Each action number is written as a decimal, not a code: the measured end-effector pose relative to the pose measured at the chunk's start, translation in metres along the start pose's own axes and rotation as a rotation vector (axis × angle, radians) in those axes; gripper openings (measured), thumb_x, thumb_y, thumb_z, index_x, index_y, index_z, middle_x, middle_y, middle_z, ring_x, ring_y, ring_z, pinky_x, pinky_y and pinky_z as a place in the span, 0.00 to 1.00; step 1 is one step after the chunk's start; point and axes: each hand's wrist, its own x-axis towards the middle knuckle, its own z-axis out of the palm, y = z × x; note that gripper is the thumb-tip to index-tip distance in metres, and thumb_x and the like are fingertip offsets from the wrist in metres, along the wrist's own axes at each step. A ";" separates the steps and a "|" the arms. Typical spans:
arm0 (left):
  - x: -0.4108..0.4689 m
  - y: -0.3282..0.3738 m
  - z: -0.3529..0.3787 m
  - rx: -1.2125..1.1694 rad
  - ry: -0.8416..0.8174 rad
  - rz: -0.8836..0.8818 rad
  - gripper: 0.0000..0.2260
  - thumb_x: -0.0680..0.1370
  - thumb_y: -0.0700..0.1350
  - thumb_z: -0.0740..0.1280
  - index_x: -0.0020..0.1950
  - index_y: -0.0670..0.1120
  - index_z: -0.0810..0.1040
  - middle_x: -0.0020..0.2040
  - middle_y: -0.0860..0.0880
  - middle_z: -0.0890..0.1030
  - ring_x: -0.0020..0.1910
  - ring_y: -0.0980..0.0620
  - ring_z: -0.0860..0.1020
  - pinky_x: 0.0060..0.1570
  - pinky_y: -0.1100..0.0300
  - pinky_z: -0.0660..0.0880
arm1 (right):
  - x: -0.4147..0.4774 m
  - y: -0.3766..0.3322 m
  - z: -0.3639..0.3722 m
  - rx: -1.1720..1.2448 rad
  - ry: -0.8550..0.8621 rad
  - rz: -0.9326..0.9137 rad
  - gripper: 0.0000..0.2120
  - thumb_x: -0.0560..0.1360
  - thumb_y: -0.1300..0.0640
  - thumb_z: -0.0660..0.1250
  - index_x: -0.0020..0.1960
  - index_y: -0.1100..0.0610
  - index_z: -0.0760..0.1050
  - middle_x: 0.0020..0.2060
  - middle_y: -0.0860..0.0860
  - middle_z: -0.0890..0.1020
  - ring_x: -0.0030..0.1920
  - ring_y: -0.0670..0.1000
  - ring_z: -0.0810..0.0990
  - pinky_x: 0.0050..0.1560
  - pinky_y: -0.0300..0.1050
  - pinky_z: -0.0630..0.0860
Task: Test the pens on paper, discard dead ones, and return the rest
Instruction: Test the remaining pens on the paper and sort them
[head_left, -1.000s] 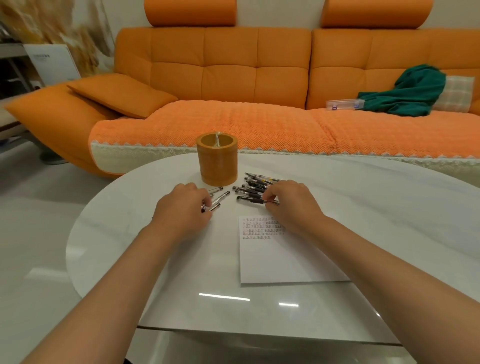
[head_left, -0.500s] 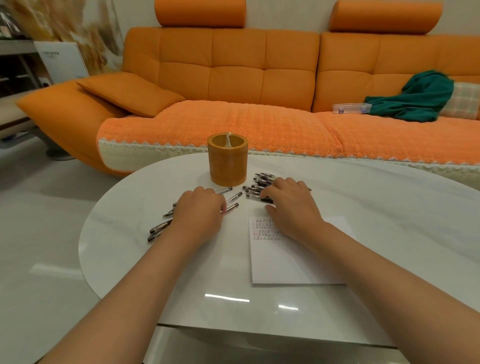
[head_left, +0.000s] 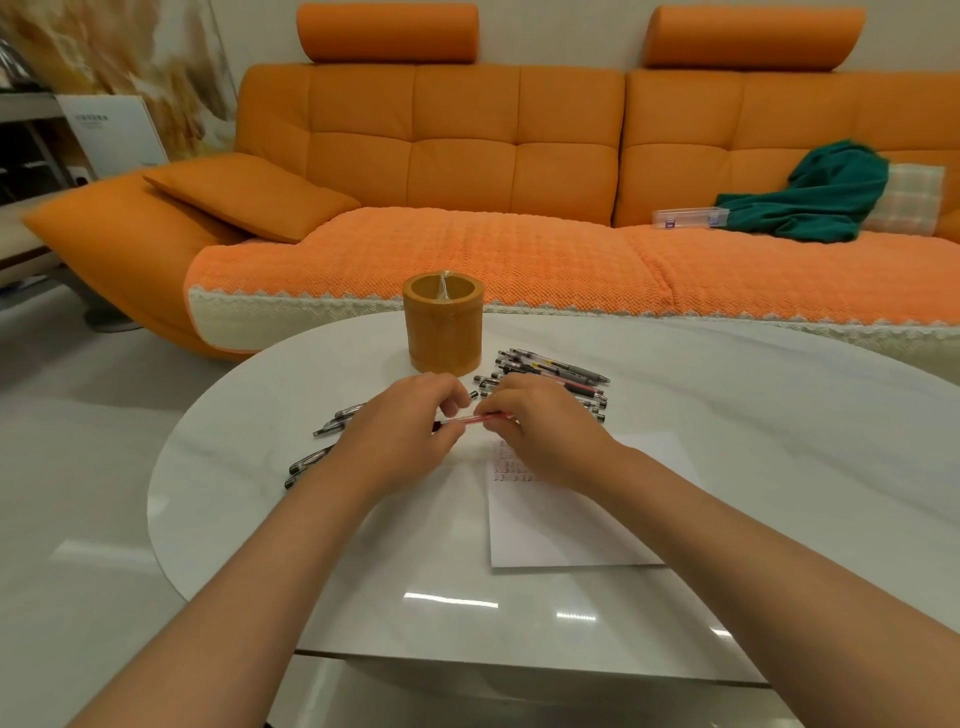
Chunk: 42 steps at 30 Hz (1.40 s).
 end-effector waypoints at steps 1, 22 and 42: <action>0.000 0.000 -0.001 0.024 -0.023 -0.022 0.04 0.80 0.51 0.67 0.54 0.58 0.75 0.48 0.60 0.77 0.45 0.58 0.76 0.45 0.59 0.76 | -0.002 0.001 -0.004 0.000 0.006 0.027 0.10 0.81 0.56 0.64 0.58 0.54 0.82 0.47 0.49 0.79 0.48 0.50 0.75 0.49 0.48 0.73; 0.018 0.043 0.020 -0.189 -0.223 -0.008 0.06 0.81 0.55 0.65 0.57 0.59 0.77 0.46 0.60 0.80 0.43 0.60 0.76 0.46 0.55 0.77 | -0.053 0.042 -0.041 -0.096 -0.063 0.109 0.09 0.81 0.47 0.61 0.56 0.46 0.78 0.44 0.43 0.77 0.42 0.46 0.73 0.39 0.44 0.69; 0.030 0.060 0.044 -0.476 -0.024 -0.032 0.03 0.75 0.46 0.75 0.45 0.51 0.82 0.37 0.54 0.83 0.35 0.60 0.79 0.37 0.64 0.77 | -0.048 0.054 -0.032 -0.047 -0.124 0.075 0.14 0.83 0.47 0.57 0.53 0.54 0.77 0.44 0.48 0.79 0.45 0.49 0.76 0.44 0.46 0.72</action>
